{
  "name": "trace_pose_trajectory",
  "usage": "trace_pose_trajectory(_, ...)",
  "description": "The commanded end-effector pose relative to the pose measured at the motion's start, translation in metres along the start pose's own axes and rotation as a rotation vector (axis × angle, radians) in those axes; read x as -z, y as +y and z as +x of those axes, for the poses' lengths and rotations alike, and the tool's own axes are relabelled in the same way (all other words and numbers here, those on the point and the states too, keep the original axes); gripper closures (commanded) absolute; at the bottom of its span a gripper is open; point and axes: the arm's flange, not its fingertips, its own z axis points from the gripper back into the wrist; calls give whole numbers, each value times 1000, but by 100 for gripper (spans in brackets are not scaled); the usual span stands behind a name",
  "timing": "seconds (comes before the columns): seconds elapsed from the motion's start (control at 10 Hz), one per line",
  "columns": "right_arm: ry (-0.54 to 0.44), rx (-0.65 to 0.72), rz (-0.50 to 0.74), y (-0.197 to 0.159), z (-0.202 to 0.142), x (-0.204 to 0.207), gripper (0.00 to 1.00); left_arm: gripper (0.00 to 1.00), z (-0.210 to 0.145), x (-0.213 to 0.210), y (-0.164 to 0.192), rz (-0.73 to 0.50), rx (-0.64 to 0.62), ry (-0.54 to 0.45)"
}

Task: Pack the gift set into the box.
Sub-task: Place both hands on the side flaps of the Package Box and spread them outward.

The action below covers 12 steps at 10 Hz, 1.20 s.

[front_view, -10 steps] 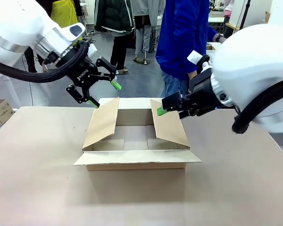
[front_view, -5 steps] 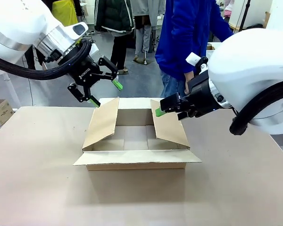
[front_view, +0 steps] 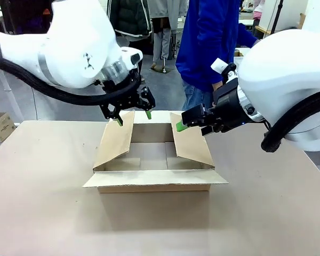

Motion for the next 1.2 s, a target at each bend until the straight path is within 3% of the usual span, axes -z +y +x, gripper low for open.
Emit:
trace_pose_trajectory(0.0,7,-12,2,-3,3,-4,0,0,19,-1,-15,267,-43,-25)
trace_pose_trajectory(0.2,7,-12,2,-3,3,-4,0,0,23,7,-24,337,-36,-25)
trace_pose_trajectory(0.6,7,-12,2,-3,3,-4,0,0,28,39,-26,328,-92,46)
trace_pose_trajectory(1.1,7,-12,2,-3,3,-4,0,0,34,61,-20,427,-121,84)
